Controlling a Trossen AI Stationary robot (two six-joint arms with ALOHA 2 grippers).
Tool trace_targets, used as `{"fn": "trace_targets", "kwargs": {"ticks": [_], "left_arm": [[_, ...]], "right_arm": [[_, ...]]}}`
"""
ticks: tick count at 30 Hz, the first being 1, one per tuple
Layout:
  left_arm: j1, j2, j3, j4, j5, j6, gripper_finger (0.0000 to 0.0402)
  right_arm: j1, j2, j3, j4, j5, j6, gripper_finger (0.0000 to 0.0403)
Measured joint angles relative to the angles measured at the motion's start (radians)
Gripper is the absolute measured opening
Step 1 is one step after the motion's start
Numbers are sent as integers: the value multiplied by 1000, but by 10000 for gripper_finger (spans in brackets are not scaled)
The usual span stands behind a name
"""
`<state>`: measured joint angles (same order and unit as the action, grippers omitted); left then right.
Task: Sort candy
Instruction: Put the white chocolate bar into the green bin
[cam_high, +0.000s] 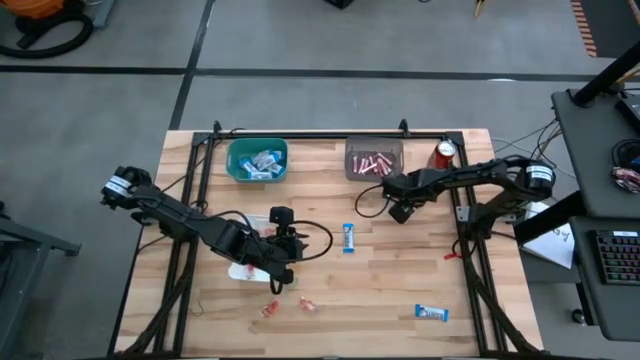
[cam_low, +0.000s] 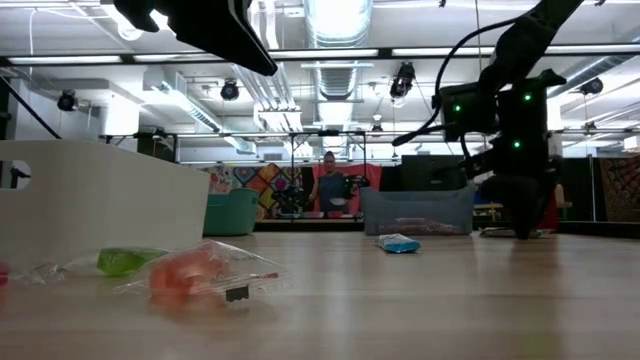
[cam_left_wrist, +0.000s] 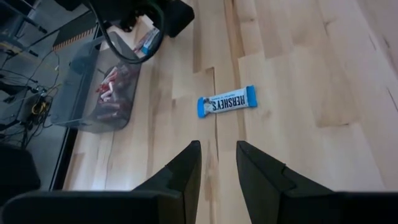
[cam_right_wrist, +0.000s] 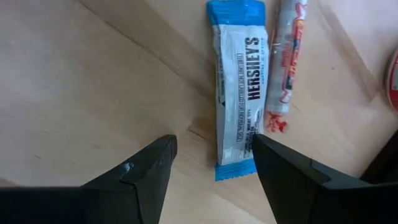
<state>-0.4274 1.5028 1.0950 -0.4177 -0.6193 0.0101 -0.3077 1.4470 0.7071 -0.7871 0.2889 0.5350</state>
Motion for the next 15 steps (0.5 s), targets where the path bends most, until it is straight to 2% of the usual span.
{"fn": "trace_targets", "kwargs": {"ticks": [7, 11, 15], "left_arm": [[2, 0, -7, 17, 1, 0, 86], [2, 0, -11, 18, 1, 0, 86], [2, 0, -11, 24, 1, 0, 86]], "right_arm": [[-37, 0, 0, 7, -19, -64, 202], [-56, -2, -1, 11, -57, -99, 160], [-57, -1, -3, 8, -51, -126, 100]]}}
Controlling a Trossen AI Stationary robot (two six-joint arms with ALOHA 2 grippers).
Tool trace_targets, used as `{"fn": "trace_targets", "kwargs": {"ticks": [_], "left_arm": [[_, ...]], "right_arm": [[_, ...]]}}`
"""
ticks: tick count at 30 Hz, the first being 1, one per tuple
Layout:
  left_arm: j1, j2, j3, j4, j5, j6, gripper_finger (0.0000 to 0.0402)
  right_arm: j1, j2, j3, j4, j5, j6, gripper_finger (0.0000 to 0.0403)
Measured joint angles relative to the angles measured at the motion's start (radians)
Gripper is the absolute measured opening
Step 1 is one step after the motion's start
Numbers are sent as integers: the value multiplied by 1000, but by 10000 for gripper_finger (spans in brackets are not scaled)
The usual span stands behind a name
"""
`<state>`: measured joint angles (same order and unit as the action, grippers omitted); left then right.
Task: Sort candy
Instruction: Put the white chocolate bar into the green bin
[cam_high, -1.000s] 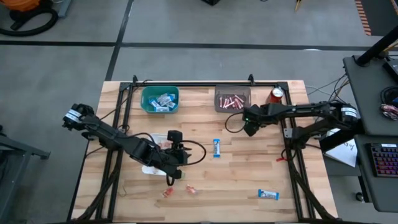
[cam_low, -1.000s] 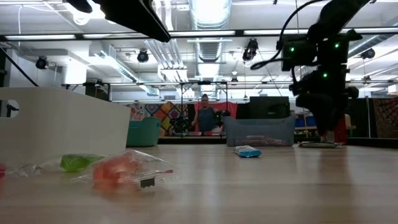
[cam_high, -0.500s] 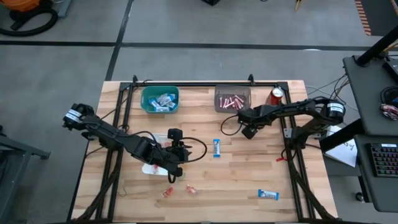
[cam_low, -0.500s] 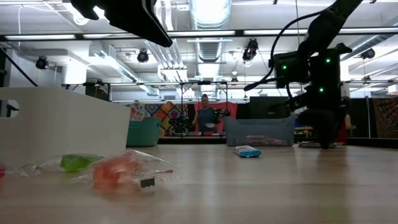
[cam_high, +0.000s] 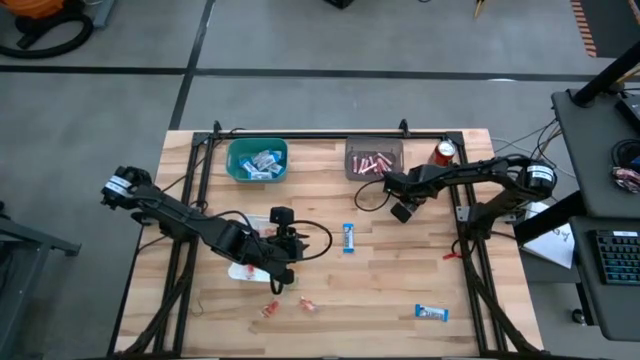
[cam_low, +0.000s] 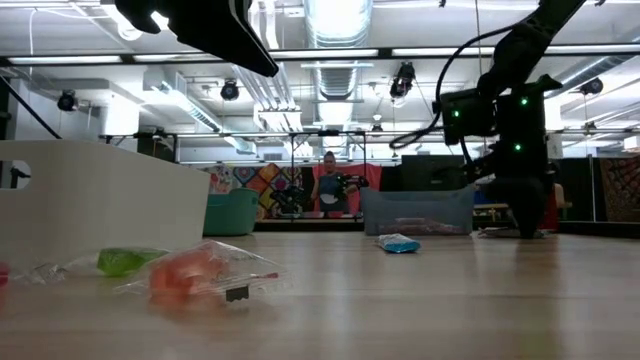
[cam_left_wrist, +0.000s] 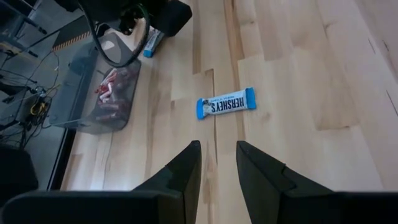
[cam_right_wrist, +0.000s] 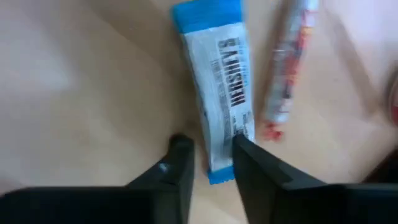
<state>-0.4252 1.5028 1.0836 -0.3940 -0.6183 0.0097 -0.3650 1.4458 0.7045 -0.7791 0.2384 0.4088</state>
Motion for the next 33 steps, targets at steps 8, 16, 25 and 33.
{"fn": "trace_targets", "kwargs": {"ticks": [8, 16, 25, 33], "left_arm": [[2, 9, 0, 33, 10, -1, 86], [2, 34, 0, 62, 19, -2, 86], [5, 54, 0, 130, 107, 1, 86], [32, 107, -52, 429, 227, 34, 86]], "right_arm": [[2, -1, 0, -20, -5, -2, 14], [104, -68, 0, -29, -194, 40, 12], [368, -134, 0, 178, -220, 116, 12], [525, -162, 0, 478, -216, 105, 12]]}}
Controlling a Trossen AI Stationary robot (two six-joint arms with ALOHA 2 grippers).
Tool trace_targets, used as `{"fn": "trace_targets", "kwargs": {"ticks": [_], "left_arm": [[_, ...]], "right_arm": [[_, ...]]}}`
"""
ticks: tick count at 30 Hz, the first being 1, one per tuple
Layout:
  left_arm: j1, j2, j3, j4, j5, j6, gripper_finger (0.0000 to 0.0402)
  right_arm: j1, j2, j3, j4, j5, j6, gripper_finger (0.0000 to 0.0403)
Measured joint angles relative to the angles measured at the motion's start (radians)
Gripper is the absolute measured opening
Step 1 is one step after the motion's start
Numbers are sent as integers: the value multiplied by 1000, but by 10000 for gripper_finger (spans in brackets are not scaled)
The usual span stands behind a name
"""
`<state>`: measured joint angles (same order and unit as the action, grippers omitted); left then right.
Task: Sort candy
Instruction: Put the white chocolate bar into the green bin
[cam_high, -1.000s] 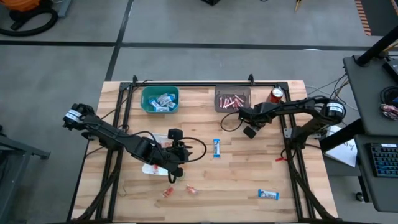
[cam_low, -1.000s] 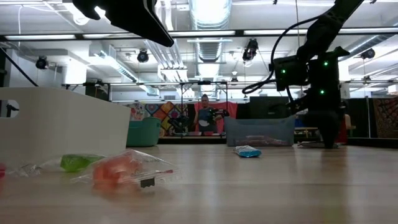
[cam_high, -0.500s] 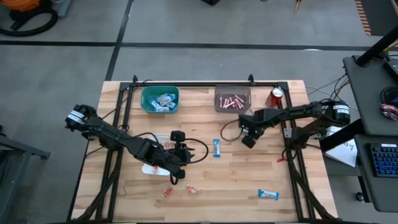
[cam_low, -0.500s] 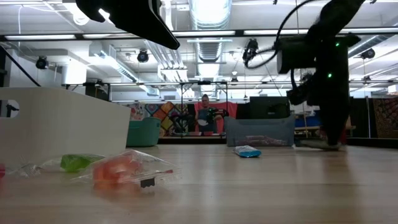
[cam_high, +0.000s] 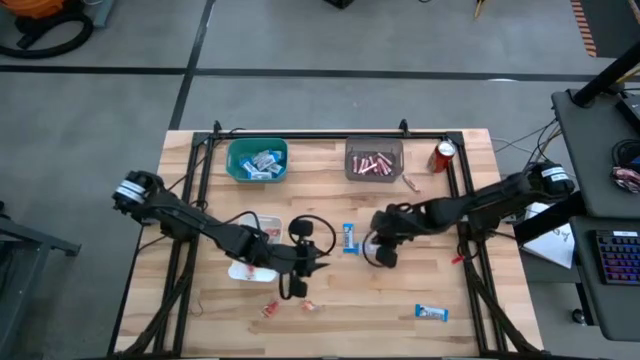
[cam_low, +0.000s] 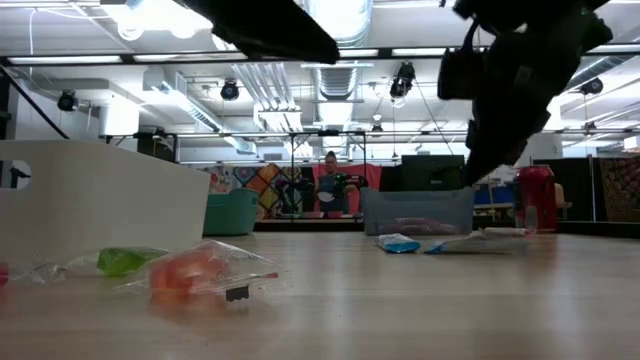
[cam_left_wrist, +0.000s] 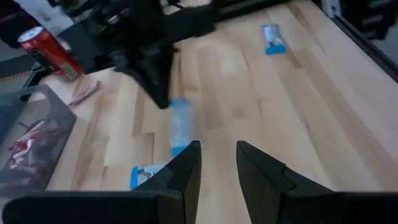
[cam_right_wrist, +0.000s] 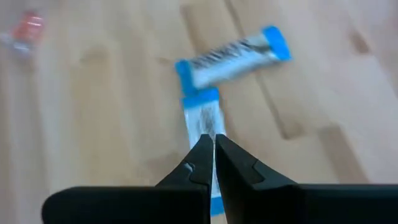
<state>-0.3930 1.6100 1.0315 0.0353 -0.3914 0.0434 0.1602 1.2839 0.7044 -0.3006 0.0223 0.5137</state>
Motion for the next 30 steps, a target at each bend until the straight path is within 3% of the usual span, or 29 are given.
{"fn": "trace_targets", "kwargs": {"ticks": [5, 9, 19, 24, 30], "left_arm": [[36, 29, -53, 110, 2, -1, 96], [51, 40, -92, 181, 11, -1, 112], [49, 40, -155, 304, 13, -3, 123], [49, 40, -158, 328, 14, -4, 123], [51, 40, -159, 340, 14, -3, 123]], "right_arm": [[46, 1, 0, 60, 9, -1, 12], [102, 2, -29, 120, 41, -159, 12], [134, 6, -297, 663, 68, -446, 13], [134, 7, -406, 852, 111, -423, 13], [134, 8, -468, 890, 111, -310, 53]]}}
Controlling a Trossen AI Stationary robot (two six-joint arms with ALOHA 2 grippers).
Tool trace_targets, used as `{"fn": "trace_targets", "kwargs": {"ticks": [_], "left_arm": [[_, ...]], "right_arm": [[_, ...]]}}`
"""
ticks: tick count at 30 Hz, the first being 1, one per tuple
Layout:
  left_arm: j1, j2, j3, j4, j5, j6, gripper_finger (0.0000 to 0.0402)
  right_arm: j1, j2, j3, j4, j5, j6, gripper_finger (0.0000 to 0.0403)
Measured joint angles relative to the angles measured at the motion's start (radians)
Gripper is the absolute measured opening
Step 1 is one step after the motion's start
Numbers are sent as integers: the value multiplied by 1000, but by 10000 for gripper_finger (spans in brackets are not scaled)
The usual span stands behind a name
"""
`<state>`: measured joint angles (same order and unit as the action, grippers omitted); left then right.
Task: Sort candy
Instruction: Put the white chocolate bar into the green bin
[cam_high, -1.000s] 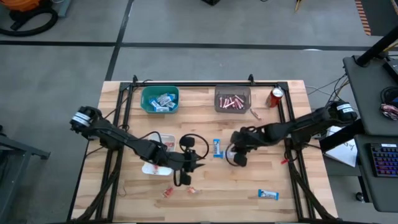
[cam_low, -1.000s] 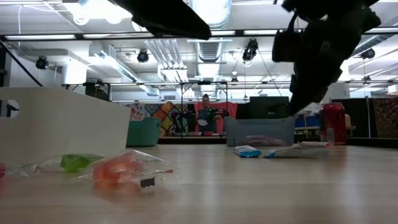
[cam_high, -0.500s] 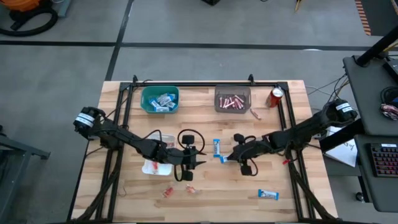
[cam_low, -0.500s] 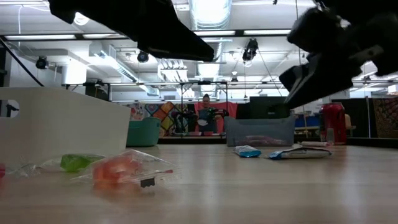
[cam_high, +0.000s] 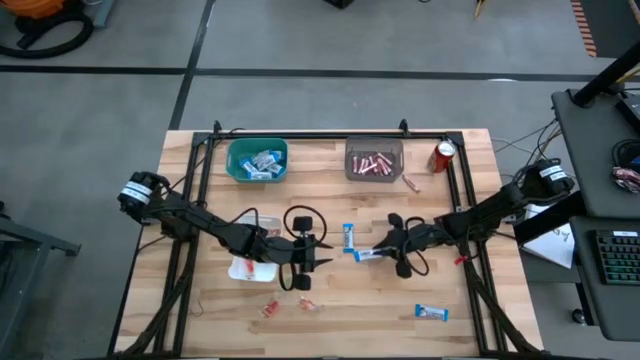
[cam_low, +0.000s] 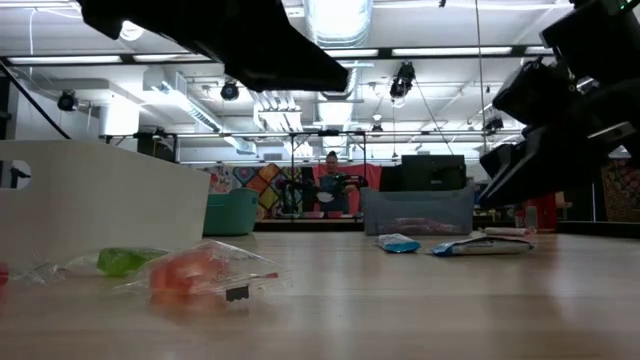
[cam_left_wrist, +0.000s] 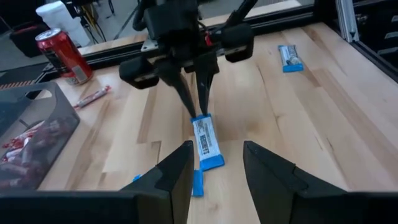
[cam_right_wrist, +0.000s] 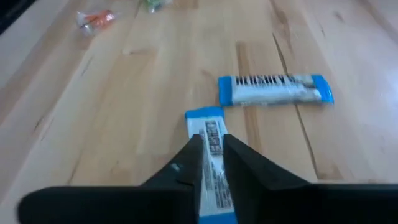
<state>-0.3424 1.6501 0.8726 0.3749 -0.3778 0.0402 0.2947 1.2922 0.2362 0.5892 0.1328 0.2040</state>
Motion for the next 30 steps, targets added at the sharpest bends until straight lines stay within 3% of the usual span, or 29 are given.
{"fn": "trace_targets", "kwargs": {"ticks": [8, 14, 30], "left_arm": [[0, 0, 0, 40, 0, 3, 123], [0, 0, 0, 40, 1, 3, 123], [0, 0, 0, 44, 1, 3, 123]], "right_arm": [[0, 0, -9, 0, 26, -66, 154], [0, 14, -9, 19, 28, -86, 197], [0, 370, -10, 359, 30, -58, 215]]}}
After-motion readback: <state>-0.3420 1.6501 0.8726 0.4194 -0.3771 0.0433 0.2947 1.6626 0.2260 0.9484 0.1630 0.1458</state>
